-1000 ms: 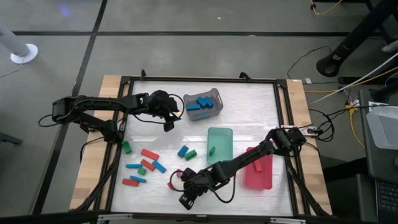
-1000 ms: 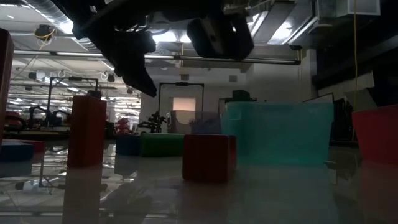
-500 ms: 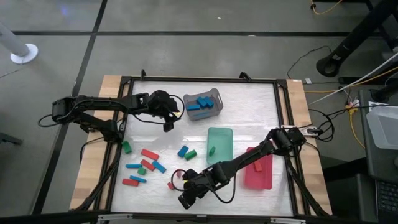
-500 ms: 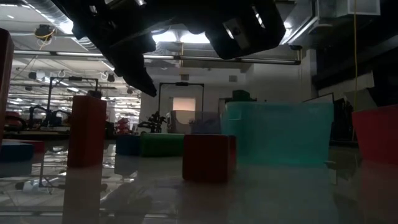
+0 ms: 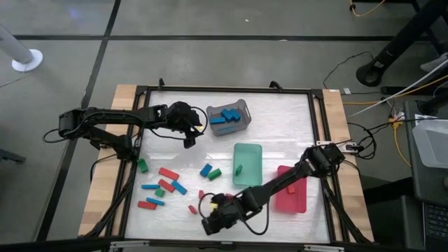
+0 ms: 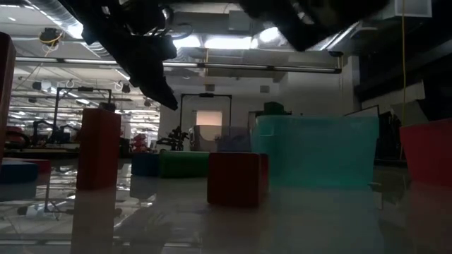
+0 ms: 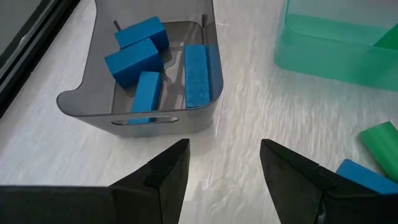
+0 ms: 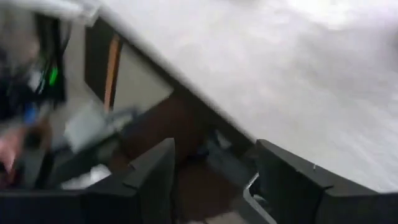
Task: Sort blocks
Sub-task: Put the red arch block into the pink bin
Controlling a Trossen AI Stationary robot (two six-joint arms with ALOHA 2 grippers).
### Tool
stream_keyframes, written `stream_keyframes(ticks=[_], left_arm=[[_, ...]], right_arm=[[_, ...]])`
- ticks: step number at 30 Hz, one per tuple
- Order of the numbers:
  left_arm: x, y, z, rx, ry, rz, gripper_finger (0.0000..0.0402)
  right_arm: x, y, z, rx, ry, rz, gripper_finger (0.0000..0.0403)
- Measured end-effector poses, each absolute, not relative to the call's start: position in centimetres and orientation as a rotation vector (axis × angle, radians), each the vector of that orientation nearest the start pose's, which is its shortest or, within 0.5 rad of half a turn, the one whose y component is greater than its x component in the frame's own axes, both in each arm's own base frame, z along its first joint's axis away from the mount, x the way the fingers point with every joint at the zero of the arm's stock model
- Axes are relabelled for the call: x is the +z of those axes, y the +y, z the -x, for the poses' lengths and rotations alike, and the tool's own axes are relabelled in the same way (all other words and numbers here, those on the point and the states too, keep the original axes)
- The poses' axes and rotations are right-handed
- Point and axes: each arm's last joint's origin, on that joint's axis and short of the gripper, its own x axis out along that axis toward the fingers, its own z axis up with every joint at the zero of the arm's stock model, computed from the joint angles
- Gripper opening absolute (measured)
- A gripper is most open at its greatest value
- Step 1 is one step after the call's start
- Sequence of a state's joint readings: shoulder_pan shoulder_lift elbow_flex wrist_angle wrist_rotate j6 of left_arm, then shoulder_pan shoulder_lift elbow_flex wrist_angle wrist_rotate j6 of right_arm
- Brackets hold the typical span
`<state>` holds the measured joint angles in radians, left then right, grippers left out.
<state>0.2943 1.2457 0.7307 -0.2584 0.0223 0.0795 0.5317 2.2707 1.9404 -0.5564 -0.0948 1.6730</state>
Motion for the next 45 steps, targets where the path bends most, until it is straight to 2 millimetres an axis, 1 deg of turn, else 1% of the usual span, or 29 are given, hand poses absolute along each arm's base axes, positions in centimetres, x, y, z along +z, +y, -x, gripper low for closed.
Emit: stream_keyframes(ticks=[6,9,13,19,22,26,32,39,45], left_arm=[[21.8,7.1,-23.7,0.227,0.776,0.046,0.0184],[21.7,7.1,-23.7,0.217,0.781,0.024,0.0184],[21.8,7.1,-23.7,0.213,0.781,0.013,0.0184],[21.7,7.1,-23.7,0.213,0.782,0.013,0.0184],[21.7,7.1,-23.7,0.213,0.782,0.013,0.0184],[21.7,7.1,-23.6,0.212,0.794,0.015,0.0184],[21.5,7.0,-23.5,0.209,0.819,0.020,0.0184],[21.4,7.0,-23.4,0.202,0.830,0.006,0.0184],[21.4,7.0,-23.4,0.202,0.829,0.006,0.0184]], right_arm=[[19.5,26.1,-40.6,-0.693,1.116,-1.383,0.0225],[19.3,26.1,-40.0,-0.807,1.025,-1.377,0.0225],[19.5,26.1,-40.2,-0.816,0.910,-1.378,0.0225],[19.3,25.6,-40.1,-0.877,0.821,-1.311,0.0225],[19.1,25.2,-40.1,-0.910,0.795,-1.304,0.0225],[18.6,24.7,-40.1,-0.936,0.778,-1.291,0.0225],[17.0,23.7,-40.0,-0.987,0.789,-1.264,0.0225],[16.3,22.6,-40.2,-1.023,0.739,-1.231,0.0225],[15.3,21.8,-40.1,-1.046,0.808,-1.212,0.0225]])
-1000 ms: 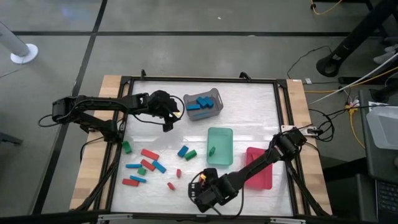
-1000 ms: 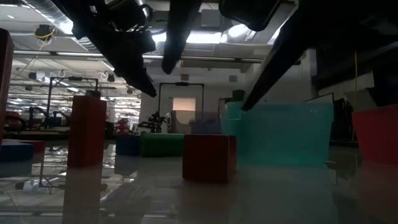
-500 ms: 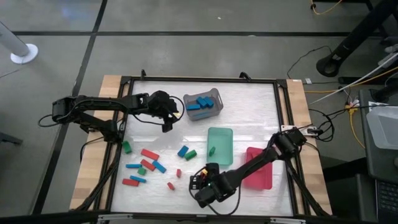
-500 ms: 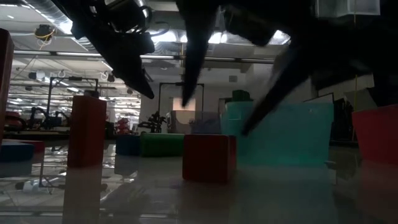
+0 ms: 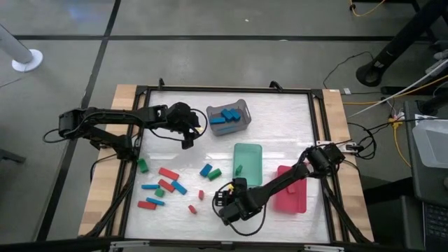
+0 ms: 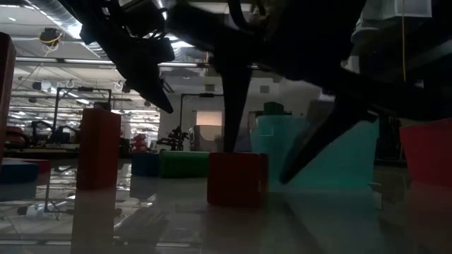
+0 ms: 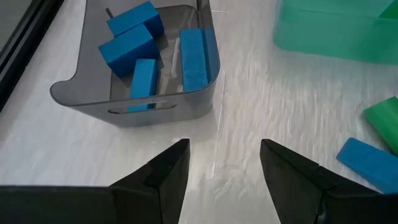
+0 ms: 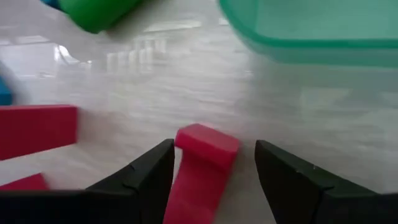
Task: Sort blocks
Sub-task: Put the red arch block into the pink bin
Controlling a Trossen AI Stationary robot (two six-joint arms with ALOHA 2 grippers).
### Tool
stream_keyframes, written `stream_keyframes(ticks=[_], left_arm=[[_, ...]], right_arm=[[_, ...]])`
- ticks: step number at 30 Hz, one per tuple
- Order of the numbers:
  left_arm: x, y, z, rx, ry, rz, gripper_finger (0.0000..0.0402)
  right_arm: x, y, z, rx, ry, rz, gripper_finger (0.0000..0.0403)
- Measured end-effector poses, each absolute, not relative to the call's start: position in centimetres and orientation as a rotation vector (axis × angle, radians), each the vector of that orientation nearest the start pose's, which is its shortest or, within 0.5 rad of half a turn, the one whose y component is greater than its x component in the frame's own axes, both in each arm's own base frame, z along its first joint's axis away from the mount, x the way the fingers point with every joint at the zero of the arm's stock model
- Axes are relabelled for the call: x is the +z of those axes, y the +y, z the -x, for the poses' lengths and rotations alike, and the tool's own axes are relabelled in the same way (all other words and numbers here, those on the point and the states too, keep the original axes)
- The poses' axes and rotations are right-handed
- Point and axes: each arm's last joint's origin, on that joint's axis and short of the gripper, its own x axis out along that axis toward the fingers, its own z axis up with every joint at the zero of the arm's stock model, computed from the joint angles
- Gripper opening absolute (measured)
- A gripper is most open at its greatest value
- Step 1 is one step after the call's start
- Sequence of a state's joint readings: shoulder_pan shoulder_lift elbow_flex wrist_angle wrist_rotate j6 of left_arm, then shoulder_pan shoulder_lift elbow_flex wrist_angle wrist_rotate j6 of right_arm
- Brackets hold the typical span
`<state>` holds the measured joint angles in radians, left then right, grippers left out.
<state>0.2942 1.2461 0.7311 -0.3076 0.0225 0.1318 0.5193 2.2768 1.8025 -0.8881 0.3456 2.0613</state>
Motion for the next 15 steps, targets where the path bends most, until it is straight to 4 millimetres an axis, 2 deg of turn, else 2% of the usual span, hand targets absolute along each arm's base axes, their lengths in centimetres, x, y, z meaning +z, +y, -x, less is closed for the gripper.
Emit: stream_keyframes(ticks=[15], left_arm=[[21.45,7.03,-23.42,0.202,0.827,0.006,0.0184]], right_arm=[[15.05,20.69,-40.53,-1.070,0.751,-1.192,0.0225]])
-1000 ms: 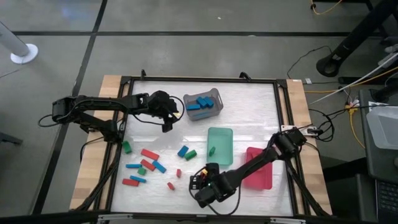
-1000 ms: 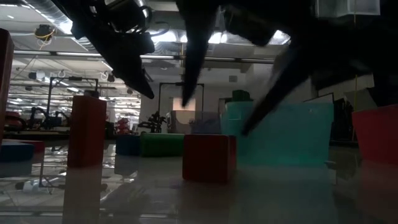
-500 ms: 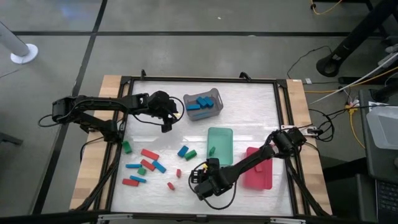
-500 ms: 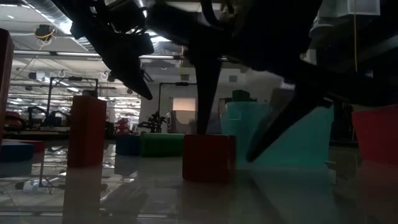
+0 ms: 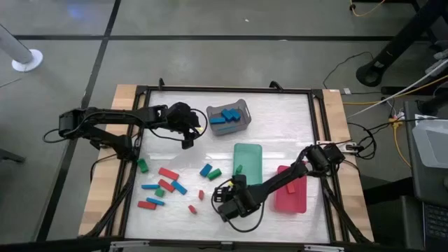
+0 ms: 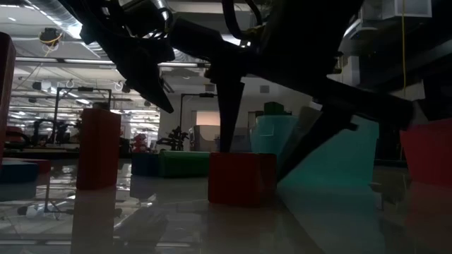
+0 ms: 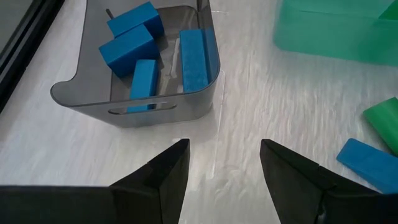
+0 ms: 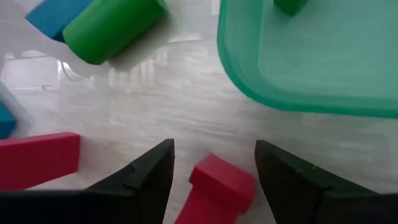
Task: Sort blocks
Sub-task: Put the red arch block into the pink bin
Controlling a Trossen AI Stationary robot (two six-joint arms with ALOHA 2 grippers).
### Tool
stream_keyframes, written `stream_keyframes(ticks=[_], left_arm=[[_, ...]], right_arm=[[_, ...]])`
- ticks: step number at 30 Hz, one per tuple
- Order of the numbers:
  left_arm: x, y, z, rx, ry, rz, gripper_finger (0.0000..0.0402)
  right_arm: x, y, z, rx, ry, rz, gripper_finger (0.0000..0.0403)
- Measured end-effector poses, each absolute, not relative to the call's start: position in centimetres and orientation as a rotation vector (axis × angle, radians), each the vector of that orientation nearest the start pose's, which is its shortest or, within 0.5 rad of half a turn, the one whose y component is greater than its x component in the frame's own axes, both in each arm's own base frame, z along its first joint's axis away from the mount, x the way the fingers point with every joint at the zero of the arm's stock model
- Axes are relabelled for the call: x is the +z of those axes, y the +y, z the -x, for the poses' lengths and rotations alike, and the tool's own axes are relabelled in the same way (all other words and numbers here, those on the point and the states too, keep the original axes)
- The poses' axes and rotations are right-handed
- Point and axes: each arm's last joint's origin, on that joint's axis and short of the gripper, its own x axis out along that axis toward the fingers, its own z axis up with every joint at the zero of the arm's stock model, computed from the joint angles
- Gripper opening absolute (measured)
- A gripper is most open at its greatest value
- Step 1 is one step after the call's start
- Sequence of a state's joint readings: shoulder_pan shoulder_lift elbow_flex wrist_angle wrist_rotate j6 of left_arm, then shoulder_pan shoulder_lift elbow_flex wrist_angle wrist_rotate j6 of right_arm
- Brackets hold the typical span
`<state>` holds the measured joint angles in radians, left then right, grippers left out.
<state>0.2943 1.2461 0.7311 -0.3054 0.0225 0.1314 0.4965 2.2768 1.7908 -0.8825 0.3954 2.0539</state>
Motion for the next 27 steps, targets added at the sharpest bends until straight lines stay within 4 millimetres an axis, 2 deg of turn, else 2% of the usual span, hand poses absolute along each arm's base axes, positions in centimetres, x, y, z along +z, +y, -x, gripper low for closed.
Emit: stream_keyframes(ticks=[5,27], left_arm=[[21.45,7.02,-23.42,0.202,0.827,0.006,0.0184],[21.45,7.02,-23.42,0.202,0.827,0.007,0.0184]], right_arm=[[14.97,20.84,-40.43,-1.056,0.834,-1.205,0.0225],[14.48,20.94,-40.02,-1.038,0.985,-1.226,0.0225]])
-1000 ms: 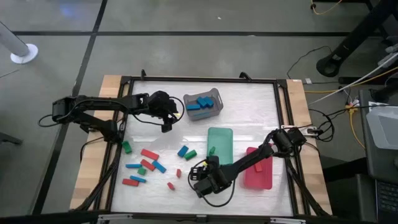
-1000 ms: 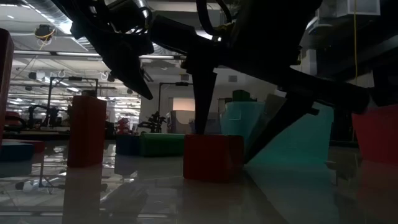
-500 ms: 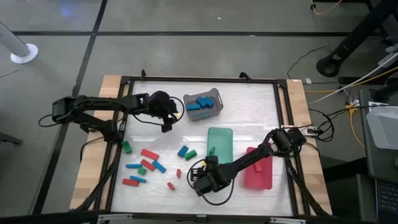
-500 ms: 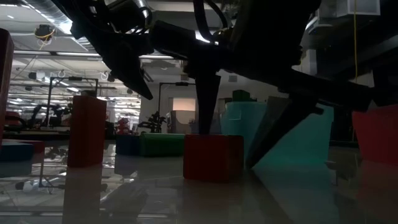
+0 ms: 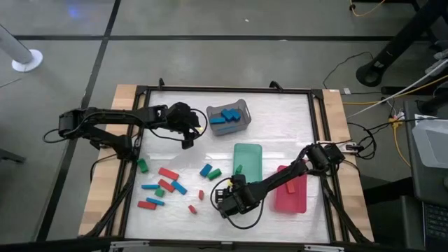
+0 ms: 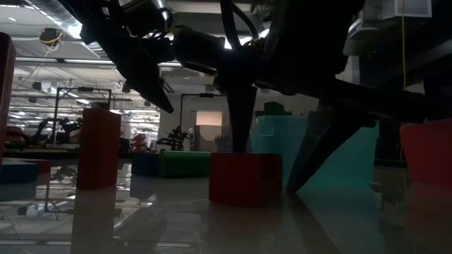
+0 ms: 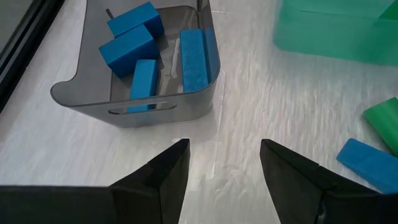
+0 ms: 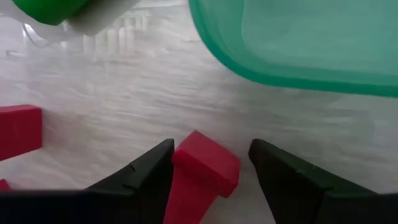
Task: Sort blocks
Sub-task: Put the red arch block into the pink bin
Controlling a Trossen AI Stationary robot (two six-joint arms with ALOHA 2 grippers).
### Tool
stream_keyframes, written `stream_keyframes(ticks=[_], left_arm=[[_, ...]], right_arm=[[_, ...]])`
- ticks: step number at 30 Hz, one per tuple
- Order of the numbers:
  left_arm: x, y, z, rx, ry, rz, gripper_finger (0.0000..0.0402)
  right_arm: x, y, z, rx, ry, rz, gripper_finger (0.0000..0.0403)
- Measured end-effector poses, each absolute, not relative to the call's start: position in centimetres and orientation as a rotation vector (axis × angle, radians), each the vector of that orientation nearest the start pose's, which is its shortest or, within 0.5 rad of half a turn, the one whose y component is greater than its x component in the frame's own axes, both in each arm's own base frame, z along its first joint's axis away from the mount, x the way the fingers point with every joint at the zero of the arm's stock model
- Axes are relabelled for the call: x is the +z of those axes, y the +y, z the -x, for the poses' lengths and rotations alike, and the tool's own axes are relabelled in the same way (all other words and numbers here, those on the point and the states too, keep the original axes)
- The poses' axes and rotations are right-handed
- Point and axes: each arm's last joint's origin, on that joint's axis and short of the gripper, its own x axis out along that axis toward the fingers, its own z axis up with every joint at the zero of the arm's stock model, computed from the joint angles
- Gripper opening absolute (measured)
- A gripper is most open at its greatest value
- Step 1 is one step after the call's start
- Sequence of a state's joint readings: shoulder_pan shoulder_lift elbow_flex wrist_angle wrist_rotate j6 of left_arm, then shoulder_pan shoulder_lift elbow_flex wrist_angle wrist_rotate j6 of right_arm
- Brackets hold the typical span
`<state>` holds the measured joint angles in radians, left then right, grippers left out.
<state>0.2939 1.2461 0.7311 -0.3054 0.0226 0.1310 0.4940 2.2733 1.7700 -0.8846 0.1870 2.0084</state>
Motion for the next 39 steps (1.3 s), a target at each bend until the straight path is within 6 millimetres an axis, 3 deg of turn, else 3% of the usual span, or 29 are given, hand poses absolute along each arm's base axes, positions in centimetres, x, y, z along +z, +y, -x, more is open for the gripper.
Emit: stream_keyframes(ticks=[26,39], left_arm=[[21.45,7.02,-23.42,0.202,0.827,0.007,0.0184],[21.44,7.03,-23.41,0.202,0.828,0.007,0.0184]], right_arm=[[15.36,20.90,-40.32,-1.027,1.239,-1.334,0.0225],[15.35,20.81,-40.38,-0.929,1.272,-1.223,0.0225]])
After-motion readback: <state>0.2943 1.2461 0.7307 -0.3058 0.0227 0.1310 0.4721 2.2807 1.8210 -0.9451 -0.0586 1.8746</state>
